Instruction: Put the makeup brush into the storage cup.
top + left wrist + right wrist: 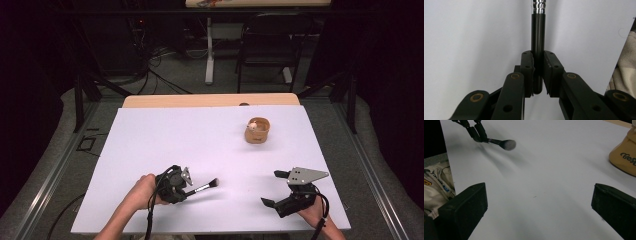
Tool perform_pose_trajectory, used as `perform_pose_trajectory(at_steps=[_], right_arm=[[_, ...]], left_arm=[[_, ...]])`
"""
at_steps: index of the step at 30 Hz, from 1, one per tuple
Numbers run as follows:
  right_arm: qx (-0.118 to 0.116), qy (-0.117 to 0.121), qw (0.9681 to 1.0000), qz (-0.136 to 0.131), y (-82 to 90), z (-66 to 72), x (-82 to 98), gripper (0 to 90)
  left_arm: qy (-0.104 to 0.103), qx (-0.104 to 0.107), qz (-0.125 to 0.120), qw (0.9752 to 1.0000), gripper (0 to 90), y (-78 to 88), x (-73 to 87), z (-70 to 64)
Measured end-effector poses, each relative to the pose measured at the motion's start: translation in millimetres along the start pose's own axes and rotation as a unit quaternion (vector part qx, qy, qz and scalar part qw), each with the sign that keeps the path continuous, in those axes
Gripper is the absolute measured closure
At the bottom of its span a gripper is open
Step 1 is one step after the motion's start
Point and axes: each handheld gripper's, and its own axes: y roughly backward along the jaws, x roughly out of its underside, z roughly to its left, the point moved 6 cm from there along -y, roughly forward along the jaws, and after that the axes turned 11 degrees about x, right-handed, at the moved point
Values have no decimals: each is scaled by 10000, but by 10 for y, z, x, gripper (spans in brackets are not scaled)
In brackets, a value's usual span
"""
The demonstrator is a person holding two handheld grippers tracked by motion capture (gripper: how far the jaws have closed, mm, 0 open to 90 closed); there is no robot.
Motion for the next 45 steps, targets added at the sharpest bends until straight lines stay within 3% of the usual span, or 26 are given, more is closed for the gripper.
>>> perform_pose_trajectory(at_steps=[24,30,45], right_arm=[[83,-85,9998,151,-26,-23,21,0],[123,-128,9997,181,-30,-35,26,0],[239,-303,9989,254,-37,-61,25,0]], left_arm=[[-108,58,-351,9993,791,-103,-337,-3],[-134,40,-534,9985,791,-131,-431,-10],[-123,6,-1215,9925,791,-217,-610,-2]])
